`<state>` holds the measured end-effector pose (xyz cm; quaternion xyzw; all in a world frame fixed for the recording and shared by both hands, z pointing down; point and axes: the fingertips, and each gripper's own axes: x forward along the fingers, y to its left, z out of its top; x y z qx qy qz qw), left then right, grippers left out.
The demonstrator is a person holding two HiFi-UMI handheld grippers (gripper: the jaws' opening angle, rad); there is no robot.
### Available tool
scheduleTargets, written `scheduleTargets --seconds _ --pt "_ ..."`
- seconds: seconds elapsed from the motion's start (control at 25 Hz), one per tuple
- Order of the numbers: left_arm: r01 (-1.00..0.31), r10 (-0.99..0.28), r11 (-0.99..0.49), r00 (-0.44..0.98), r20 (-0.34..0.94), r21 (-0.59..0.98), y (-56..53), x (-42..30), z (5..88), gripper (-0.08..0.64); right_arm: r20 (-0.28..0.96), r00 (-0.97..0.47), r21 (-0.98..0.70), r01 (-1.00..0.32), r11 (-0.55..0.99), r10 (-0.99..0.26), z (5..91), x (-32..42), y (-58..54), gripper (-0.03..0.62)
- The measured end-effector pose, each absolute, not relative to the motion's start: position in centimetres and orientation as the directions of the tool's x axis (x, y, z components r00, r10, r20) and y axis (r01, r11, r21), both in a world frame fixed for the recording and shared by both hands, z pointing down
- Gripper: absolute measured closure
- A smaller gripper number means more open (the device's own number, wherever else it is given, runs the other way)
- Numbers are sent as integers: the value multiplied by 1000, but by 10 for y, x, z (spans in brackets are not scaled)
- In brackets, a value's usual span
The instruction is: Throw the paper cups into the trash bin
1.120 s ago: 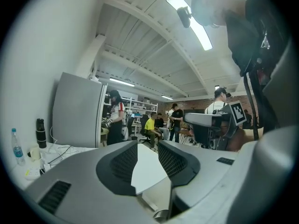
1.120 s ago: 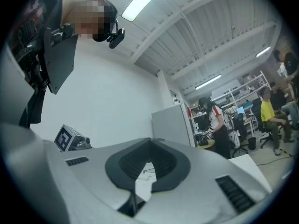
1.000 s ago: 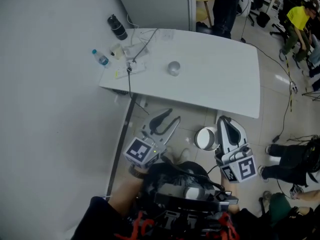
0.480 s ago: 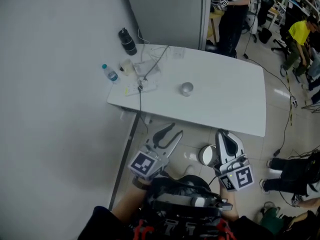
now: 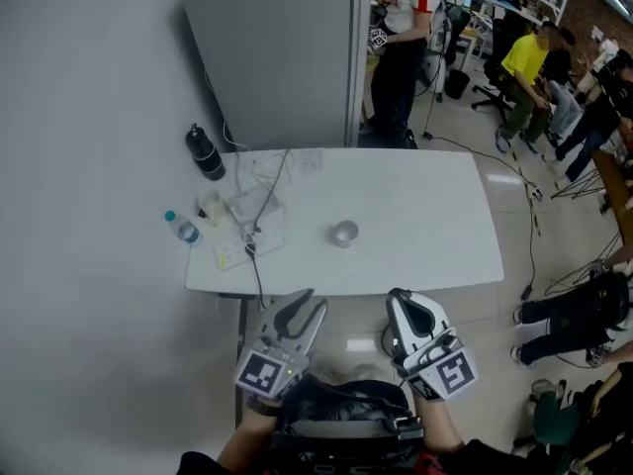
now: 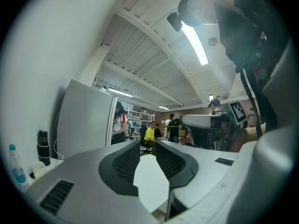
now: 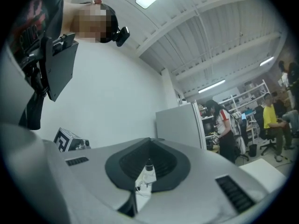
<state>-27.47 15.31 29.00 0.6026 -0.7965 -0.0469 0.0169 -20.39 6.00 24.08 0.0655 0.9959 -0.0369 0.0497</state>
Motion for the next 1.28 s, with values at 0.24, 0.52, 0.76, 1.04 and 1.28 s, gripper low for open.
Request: scheduleTargets --seconds 0.24,0.52,0.76,1.04,1.28 --pt "-967 -978 206 -207 13 152 141 -303 316 462 -42 -998 -90 44 995 40 271 -226 45 588" --pt "-977 -989 146 -141 42 153 92 -322 326 462 -26 -999 -108 -18 994 -21 290 -240 -2 588" --pt "-976 -981 192 -191 25 102 64 -345 322 517 -47 -999 -128 1 992 -5 289 -258 -38 588" --pt "-959 -967 251 -242 79 134 58 -377 339 558 -19 -999 -121 46 992 44 300 -281 -51 586" --pt "-938 -987 161 -149 62 308 65 -407 342 557 15 -996 -104 82 991 84 310 -329 -37 559"
